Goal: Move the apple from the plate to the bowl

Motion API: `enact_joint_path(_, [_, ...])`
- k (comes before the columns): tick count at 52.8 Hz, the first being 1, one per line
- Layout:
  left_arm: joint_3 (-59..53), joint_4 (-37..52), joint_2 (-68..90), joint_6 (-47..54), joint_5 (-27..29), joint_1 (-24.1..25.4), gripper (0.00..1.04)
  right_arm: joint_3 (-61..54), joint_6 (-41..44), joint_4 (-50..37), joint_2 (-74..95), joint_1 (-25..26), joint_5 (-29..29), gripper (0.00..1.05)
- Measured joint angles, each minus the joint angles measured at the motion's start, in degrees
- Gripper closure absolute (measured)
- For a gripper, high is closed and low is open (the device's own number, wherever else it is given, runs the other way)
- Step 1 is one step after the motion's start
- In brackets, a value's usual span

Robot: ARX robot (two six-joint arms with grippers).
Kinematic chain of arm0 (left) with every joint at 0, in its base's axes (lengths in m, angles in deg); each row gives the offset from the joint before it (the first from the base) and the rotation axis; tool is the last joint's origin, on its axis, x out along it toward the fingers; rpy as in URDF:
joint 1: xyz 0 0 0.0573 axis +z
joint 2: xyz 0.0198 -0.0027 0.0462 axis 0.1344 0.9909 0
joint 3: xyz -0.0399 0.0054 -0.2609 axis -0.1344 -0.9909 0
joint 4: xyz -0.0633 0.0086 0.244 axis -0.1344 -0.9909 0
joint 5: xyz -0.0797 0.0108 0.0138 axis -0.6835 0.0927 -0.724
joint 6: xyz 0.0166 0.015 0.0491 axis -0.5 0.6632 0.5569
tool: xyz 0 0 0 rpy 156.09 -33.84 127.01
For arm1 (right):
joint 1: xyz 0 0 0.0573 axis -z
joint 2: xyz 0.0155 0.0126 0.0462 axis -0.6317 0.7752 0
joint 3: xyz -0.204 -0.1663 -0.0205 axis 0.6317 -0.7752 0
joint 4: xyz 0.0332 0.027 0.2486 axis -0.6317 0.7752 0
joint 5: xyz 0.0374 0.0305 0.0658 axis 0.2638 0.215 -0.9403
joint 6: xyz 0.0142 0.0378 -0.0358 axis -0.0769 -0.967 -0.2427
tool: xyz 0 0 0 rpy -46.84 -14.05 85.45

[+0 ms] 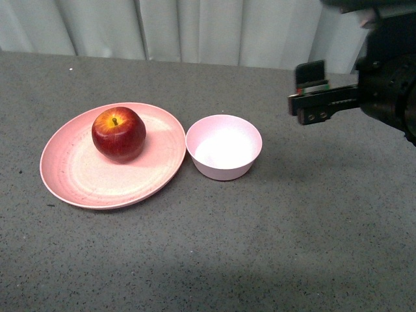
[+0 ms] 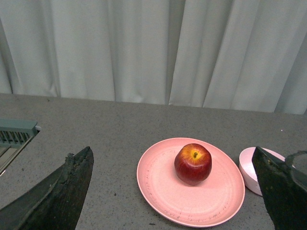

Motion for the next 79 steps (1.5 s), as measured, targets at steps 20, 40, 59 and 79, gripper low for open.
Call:
enact_joint_path(20, [0.0, 0.0, 0.0, 0.0, 0.0, 0.0, 0.07, -24.4, -2.2, -25.2, -17.8, 9.0, -3.1, 0.94])
enact_joint_path(40, [0.0, 0.0, 0.0, 0.0, 0.1, 0.0, 0.07, -32.3, -2.4, -9.1, -41.3, 14.2, -8.3, 1.04])
enact_joint_path(59, [0.0, 0.0, 0.0, 0.0, 0.1, 0.0, 0.07, -36.8, -2.6, 7.0, -62.8, 20.4, -14.4, 1.04])
enact_joint_path(79, [0.0, 0.0, 0.0, 0.0, 0.1, 0.0, 0.07, -37.4, -2.6, 21.2, -78.6, 20.4, -14.4, 1.04])
